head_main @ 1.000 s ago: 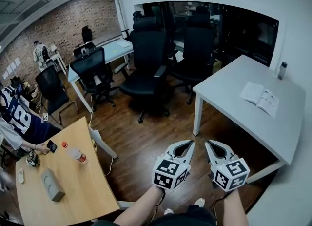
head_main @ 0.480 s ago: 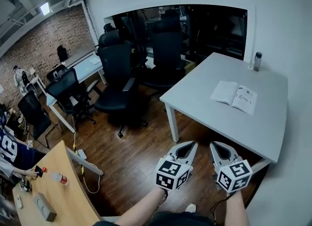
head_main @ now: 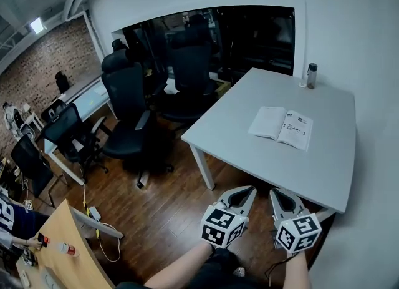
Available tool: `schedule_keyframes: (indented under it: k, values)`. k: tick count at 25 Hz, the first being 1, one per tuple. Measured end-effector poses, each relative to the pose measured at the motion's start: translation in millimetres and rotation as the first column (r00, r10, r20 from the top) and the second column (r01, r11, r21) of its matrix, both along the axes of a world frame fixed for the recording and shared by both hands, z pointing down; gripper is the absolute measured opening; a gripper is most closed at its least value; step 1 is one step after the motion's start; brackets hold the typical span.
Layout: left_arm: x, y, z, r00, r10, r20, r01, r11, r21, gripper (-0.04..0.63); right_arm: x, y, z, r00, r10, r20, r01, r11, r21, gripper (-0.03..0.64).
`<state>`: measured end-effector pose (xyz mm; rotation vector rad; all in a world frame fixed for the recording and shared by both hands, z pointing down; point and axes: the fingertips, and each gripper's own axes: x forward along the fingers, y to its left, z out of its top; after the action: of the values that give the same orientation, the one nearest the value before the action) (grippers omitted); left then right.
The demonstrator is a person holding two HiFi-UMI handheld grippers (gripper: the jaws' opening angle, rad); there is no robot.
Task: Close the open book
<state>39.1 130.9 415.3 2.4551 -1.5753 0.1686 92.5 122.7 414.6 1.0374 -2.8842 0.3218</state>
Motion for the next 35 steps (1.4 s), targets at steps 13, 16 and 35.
schedule_keyframes:
  k: [13, 16, 35]
  values:
    - [-12, -133, 21, 0.983, 0.185, -0.012, -0.186, 0.982, -0.019, 0.005, -5, -124, -2, 0.979, 0.185, -0.082, -0.184, 0.983, 0.011, 0.005]
    - [-21, -159, 28, 0.973, 0.228, -0.026, -0.228, 0.973, -0.03, 0.005, -15, -148, 3, 0.969, 0.221, -0.107, -0.222, 0.975, 0.001, 0.005]
    - [-38, -289, 90, 0.976, 0.209, -0.053, -0.215, 0.965, -0.152, 0.006, -13, -266, 62, 0.953, 0.239, -0.184, -0.261, 0.96, -0.103, 0.005]
